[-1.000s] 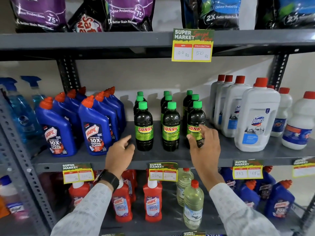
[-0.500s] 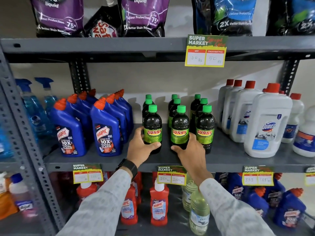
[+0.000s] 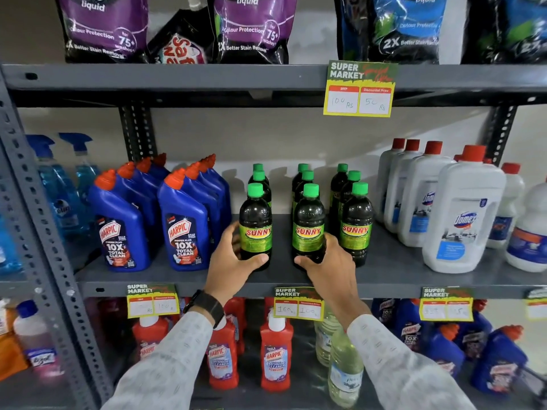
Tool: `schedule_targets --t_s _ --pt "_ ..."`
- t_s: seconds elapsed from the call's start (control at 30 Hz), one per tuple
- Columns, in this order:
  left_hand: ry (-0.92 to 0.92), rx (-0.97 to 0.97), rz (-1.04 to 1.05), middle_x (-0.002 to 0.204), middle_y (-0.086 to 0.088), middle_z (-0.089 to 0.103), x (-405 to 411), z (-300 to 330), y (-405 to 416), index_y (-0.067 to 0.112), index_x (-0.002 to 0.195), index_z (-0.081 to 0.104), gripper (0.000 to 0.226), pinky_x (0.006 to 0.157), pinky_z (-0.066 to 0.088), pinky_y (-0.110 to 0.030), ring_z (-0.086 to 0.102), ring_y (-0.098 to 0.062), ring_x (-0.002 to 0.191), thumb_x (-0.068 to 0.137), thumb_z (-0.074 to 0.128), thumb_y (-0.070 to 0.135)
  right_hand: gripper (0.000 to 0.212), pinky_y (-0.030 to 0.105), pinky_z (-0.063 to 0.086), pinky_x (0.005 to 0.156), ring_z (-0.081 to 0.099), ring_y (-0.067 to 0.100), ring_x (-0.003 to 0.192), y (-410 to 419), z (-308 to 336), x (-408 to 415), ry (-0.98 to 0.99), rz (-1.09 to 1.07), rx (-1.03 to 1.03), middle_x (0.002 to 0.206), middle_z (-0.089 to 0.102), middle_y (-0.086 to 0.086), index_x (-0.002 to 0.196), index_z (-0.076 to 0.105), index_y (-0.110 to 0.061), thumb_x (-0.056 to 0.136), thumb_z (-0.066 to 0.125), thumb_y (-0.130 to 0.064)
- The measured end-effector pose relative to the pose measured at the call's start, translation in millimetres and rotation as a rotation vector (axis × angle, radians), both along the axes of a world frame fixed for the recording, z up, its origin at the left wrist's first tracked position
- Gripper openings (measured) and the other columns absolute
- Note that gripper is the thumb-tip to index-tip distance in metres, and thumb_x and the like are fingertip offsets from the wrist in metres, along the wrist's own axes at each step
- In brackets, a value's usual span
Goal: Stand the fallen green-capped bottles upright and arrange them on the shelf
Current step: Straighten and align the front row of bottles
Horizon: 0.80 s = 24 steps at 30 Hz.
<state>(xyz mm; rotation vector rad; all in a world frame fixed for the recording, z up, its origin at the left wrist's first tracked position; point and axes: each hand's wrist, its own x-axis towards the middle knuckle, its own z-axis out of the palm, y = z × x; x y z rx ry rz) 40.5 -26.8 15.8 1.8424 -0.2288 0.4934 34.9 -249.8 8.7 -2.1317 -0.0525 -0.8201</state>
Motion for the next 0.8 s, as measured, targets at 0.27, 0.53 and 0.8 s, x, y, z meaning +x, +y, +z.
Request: schedule_targets --t_s 0.27,0.53,0.8 --pt "0.000 0.023 0.016 0.123 0.015 0.061 -0.4 0.6 -2.7 0.030 0.150 0.040 0.092 0.099 0.048 -0.024 0.058 0.007 0.110 0.073 0.090 0.024 0.055 0.029 0.042 0.077 0.052 0.005 0.083 -2.0 -1.4 -4.2 -0.023 -0.039 -0.016 0.088 0.051 -0.025 0.123 0.059 -0.023 0.078 0.088 -0.037" --pt "0.017 0.026 0.033 0.130 0.011 0.060 -5.0 3.6 -5.7 0.032 0.152 0.036 0.097 0.095 0.045 -0.014 0.060 0.000 0.115 0.073 0.091 0.027 0.062 0.030 0.044 0.082 0.066 0.018 0.102 -3.4 -2.0 -5.0 -0.025 -0.043 -0.042 0.099 0.061 -0.015 0.129 0.058 -0.021 0.078 0.087 -0.040" --pt "-0.447 0.016 0.342 0.104 0.010 0.070 -53.0 -5.6 -64.8 0.025 0.120 0.068 0.024 0.076 0.061 -0.033 0.069 -0.010 0.094 0.096 0.067 0.027 0.052 0.046 0.058 0.079 0.063 0.005 0.079 -58.2 7.4 -23.8 -0.213 -0.146 -0.025 0.102 0.063 -0.010 0.127 0.061 -0.024 0.083 0.082 -0.041"
